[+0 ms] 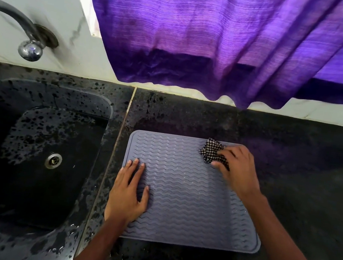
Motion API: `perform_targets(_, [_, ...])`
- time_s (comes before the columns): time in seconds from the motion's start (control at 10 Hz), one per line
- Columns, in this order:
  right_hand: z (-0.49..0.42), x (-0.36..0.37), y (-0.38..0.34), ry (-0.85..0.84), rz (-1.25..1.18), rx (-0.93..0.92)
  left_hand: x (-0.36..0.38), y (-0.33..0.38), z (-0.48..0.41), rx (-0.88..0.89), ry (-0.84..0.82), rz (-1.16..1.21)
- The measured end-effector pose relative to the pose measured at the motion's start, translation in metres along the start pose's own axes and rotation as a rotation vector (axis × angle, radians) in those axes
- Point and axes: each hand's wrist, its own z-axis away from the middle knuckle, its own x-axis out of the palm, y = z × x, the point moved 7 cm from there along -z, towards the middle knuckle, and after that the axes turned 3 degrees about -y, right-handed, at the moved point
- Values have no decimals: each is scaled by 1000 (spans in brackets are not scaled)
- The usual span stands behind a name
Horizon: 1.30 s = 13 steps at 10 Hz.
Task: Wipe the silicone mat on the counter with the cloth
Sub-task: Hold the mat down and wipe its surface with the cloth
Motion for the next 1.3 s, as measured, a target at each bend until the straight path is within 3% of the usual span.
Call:
perform_targets(0.3, [-4, 25, 22, -169, -97, 48, -1, 1, 0, 7, 12, 7])
perform_targets(0.5, [-16, 17, 25, -165, -184, 64, 1, 0, 0, 5, 8, -1])
perform_targets(0.7, [-30, -2, 52, -76, -464, 388, 0, -1, 1, 8, 6, -3])
perform_targets(0.8, [-22, 0, 61, -170, -828, 565, 1, -1, 0, 5, 0, -5])
perform_targets(0.9, [-18, -5, 58, -259, -808, 500, 2, -2, 1, -9, -14, -14])
perform_targets(1.1, [-26, -9, 56, -309, -240, 186, 1, -2, 1, -16, -20, -15])
perform_targets(1.3, [-28, 3, 40, -250, -161, 87, 2, -3, 1, -25, -29, -16])
